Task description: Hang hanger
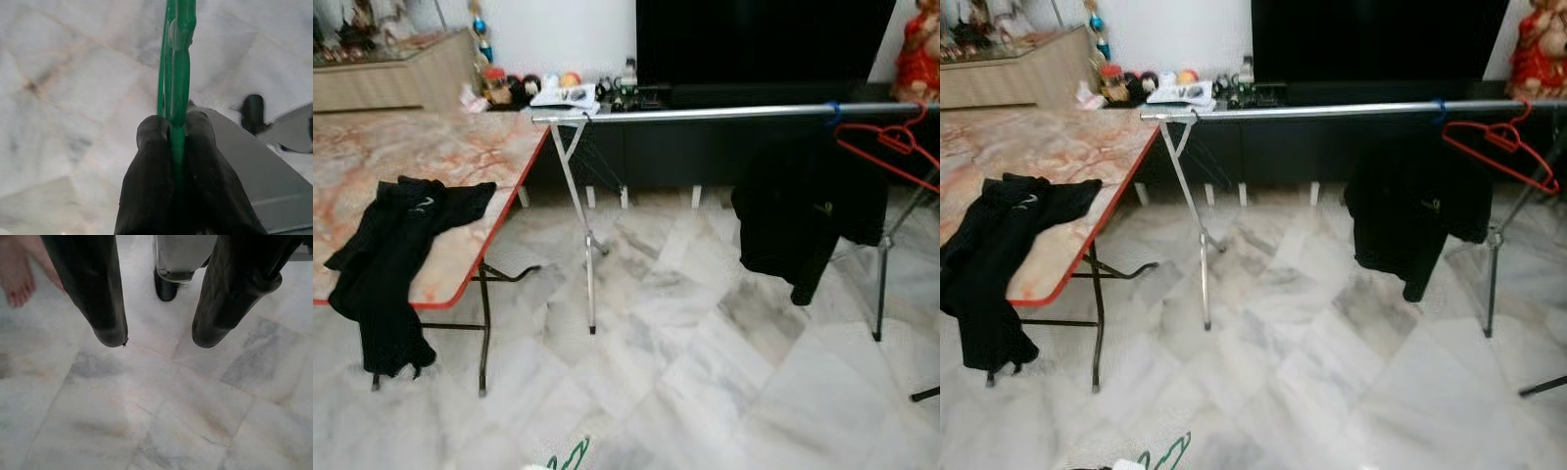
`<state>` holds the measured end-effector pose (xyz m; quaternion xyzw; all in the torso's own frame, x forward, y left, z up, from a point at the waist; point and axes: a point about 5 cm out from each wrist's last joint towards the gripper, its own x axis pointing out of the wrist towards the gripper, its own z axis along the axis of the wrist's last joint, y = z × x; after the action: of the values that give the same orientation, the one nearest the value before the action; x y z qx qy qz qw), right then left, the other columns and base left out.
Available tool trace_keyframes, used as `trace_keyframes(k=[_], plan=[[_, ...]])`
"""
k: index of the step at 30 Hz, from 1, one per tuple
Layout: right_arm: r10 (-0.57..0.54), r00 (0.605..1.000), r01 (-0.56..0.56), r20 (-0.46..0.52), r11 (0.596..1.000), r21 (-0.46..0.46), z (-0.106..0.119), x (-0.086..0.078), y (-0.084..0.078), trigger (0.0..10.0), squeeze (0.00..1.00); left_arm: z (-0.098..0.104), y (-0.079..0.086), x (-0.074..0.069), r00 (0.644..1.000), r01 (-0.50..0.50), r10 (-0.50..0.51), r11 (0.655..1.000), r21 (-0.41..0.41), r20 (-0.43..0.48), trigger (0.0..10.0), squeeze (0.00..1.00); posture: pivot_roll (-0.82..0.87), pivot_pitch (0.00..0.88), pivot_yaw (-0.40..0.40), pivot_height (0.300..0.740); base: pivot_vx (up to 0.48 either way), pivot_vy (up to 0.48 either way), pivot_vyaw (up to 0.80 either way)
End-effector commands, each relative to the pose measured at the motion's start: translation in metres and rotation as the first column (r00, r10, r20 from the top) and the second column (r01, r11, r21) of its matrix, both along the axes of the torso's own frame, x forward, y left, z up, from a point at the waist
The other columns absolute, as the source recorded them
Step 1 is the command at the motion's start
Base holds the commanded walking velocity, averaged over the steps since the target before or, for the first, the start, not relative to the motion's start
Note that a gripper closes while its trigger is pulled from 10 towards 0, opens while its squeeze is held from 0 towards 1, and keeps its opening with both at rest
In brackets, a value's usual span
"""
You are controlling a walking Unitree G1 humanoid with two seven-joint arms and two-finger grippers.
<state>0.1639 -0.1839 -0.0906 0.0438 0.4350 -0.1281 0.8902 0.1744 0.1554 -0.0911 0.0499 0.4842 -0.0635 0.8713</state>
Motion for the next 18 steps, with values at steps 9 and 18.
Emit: trace_keyframes(k=[9,18], plan=[[0.028,1.0,-0.028,-0.009,0.999,0.017,-0.002,-0.003,0.007,10.0,0.0,-0.004,0.004,-0.008,0.999,-0.032,0.032,0.999,-0.005,-0.036,10.0,0.0,0.08,0.053,0.039,0.74,0.0,0.0,0.0],[0.222,0.974,-0.221,0.056,0.975,-0.02,0.004,0.007,0.009,10.0,0.0,0.0,0.003,-0.002,0.991,0.136,-0.136,0.989,0.059,-0.002,10.0,0.0,0.08,0.055,0.036,0.74,0.0,0.0,0.0]])
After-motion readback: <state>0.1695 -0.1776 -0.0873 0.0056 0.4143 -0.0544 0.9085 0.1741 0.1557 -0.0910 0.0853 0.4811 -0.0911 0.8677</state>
